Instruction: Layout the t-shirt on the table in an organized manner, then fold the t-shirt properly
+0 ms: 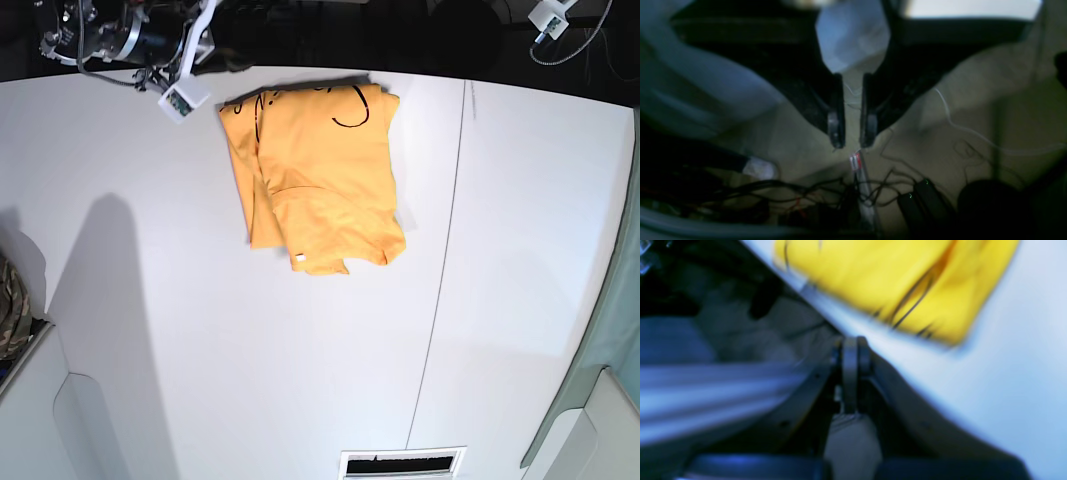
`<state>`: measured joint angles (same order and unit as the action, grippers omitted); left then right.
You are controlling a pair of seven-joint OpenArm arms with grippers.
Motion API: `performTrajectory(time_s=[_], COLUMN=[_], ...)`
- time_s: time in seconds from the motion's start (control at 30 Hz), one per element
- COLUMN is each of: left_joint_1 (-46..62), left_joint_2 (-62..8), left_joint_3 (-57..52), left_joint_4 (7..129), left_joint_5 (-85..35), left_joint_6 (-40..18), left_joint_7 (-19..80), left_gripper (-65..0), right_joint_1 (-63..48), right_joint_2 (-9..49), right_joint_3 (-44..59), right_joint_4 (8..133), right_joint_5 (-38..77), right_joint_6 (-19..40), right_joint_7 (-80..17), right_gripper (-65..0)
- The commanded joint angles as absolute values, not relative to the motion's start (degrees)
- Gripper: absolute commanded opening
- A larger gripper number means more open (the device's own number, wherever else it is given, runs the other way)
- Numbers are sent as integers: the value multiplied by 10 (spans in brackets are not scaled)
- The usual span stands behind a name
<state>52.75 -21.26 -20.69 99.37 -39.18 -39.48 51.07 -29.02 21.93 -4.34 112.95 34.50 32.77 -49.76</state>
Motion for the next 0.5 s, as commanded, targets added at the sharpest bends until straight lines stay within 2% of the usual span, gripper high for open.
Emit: performTrajectory(time_s=[0.0, 0.17, 0.33, 0.47], left_joint_1=[539, 541, 500, 429], left_joint_2=[-206, -165, -165, -165], left_joint_3=[-210, -192, -110, -26], left_joint_4=[1000, 978, 908, 790], left_joint_5=[-391, -298, -207, -144], left_joint_6=[-400, -392, -328, -271], left_joint_7=[509, 512, 512, 512], left_gripper=[-555, -555, -555, -555], right_joint_1=[-306, -374, -387, -387], right_joint_2=[235, 265, 268, 266], right_joint_3=[-39, -39, -39, -39], right_joint_4=[1139, 1117, 1030, 945], right_joint_5=[346, 319, 319, 319], right_joint_6=[331, 323, 306, 273], right_joint_7=[-489, -501, -525, -526], right_gripper=[-650, -650, -650, -650])
